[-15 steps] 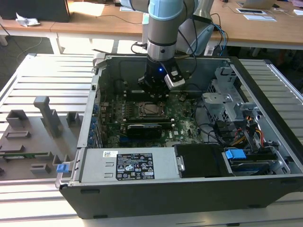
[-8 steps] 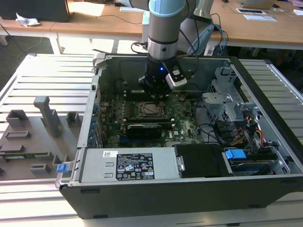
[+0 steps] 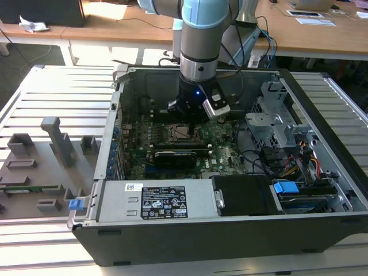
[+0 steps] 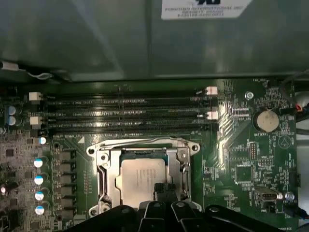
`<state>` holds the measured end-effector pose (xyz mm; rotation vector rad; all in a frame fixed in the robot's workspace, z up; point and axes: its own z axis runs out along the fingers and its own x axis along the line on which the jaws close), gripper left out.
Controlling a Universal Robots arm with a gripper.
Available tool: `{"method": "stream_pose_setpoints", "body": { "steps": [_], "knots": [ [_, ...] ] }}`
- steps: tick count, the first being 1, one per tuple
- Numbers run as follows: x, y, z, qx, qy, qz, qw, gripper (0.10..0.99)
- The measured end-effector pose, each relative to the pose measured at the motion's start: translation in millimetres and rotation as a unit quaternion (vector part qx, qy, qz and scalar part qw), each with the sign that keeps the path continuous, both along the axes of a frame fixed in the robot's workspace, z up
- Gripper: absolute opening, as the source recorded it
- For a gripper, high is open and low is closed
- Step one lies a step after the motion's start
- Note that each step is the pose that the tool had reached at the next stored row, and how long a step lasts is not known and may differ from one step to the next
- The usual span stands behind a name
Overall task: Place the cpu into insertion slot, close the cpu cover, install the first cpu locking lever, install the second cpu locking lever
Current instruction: 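Install the first cpu locking lever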
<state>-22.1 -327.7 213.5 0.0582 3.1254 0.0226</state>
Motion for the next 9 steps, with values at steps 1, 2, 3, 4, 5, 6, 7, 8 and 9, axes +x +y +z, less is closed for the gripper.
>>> {"method": "stream_pose_setpoints", "body": {
  "steps": [1, 2, 3, 4, 5, 6, 7, 8, 9],
  "knots": [
    [0.0, 0.0, 0.5, -0.0003, 0.0001, 0.0, 1.0, 0.106],
    [0.0, -0.1, 2.6, -0.0003, 0.0001, 0.0, 1.0, 0.106],
    [0.0, 0.0, 7.7, -0.0002, 0.0, 0.0, 1.0, 0.106],
    [0.0, 0.0, 12.2, -0.0003, 0.0001, 0.0, 1.0, 0.106],
    [0.0, 0.0, 17.8, -0.0003, 0.0, 0.0, 1.0, 0.106],
    [0.0, 0.0, 22.4, -0.0003, 0.0, 0.0, 1.0, 0.106],
    [0.0, 0.0, 29.3, -0.0005, 0.0001, 0.0, 1.0, 0.106],
    [0.0, 0.0, 33.7, -0.0004, 0.0, 0.0, 1.0, 0.106],
    [0.0, 0.0, 39.3, -0.0005, 0.0, 0.0, 1.0, 0.106]
  ]
}}
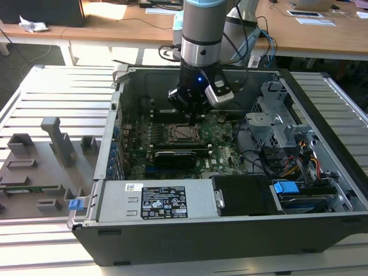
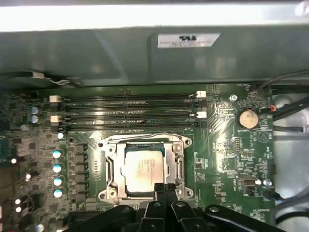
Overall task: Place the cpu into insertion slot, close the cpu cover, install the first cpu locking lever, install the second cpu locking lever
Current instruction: 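Install the first cpu locking lever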
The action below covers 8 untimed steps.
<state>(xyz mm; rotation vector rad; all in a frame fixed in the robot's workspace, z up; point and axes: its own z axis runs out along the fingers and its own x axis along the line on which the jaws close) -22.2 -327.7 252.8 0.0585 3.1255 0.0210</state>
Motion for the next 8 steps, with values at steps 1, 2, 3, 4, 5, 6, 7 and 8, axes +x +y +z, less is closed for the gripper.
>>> {"method": "stream_pose_setpoints", "body": {
  "steps": [1, 2, 3, 4, 5, 6, 7, 8],
  "knots": [
    [0.0, 0.0, 5.1, 0.0, 0.0, 0.0, 1.0, 0.106],
    [0.0, 0.0, 13.3, -0.0001, 0.0, 0.0, 1.0, 0.106],
    [0.0, 0.0, 20.3, -0.0002, 0.0, 0.0, 1.0, 0.106],
    [0.0, 0.0, 25.2, -0.0002, 0.0, 0.0, 1.0, 0.106],
    [0.0, 0.0, 29.4, -0.0003, 0.0, 0.0, 1.0, 0.106],
    [0.0, 0.0, 34.5, -0.0004, 0.0, 0.0, 1.0, 0.106],
    [0.0, 0.0, 38.6, -0.0005, 0.0, 0.0, 1.0, 0.106],
    [0.0, 0.0, 42.4, -0.0005, 0.0, 0.0, 1.0, 0.106]
  ]
}}
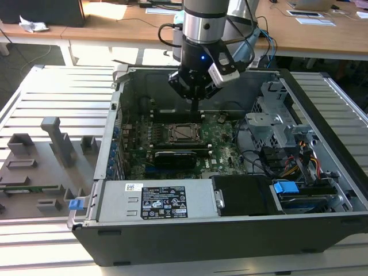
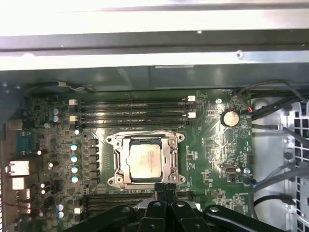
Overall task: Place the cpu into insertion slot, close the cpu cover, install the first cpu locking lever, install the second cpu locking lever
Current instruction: 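Install the first cpu locking lever, then install the second cpu locking lever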
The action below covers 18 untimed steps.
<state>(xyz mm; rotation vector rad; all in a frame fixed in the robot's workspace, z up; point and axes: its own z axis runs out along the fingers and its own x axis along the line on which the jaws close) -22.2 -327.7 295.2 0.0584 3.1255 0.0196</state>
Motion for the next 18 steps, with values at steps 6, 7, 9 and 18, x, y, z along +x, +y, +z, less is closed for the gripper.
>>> {"method": "stream_pose_setpoints", "body": {
  "steps": [6, 7, 9, 18],
  "knots": [
    [0.0, 0.0, 1.0, 0.0, 0.0, 0.0, 1.0, 0.106],
    [0.0, 0.0, 1.0, 0.0, 0.0, 0.0, 1.0, 0.106],
    [0.0, 0.0, 1.1, 0.0, 0.0, 0.0, 1.0, 0.106],
    [0.0, -4.5, 1.6, -0.0001, 0.0, 0.0, 1.0, 0.106]
  ]
}}
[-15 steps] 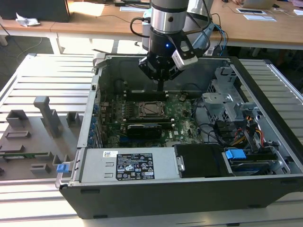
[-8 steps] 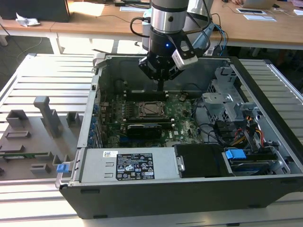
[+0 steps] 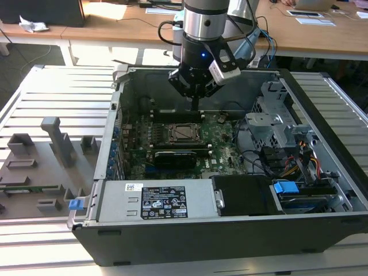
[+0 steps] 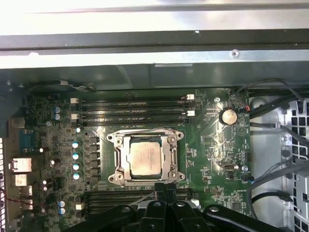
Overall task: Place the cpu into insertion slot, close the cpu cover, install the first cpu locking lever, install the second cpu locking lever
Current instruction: 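Install the second cpu locking lever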
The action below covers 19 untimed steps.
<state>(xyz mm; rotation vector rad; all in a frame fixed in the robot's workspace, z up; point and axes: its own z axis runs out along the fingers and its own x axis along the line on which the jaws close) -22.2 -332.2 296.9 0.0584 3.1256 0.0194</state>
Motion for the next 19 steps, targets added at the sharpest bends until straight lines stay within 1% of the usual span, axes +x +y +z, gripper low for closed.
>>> {"method": "stream_pose_setpoints", "body": {
  "steps": [3, 4, 5, 8, 11, 12, 15, 19],
  "knots": [
    [-0.1, -17.0, -1.4, 0.0001, 0.0, 0.0, 1.0, 0.106],
    [-0.1, -18.6, -3.6, 0.0002, -0.0001, 0.0, 1.0, 0.106],
    [-0.3, -20.4, -8.5, 0.0001, 0.0, 0.0, 1.0, 0.106],
    [-1.6, -21.2, -18.2, 0.0001, -0.0001, 0.0, 1.0, 0.106],
    [-4.9, -23.9, -24.3, 0.0003, 0.0, 0.0, 1.0, 0.106],
    [-6.7, -25.3, -26.0, 0.0017, 0.0, 0.0, 1.0, 0.106],
    [-11.6, -29.2, -28.1, 0.0129, 0.0, 0.0, 0.9999, 0.106],
    [-16.4, -35.1, -30.7, 0.0239, -0.0001, 0.0, 0.9997, 0.106]
  ]
}}
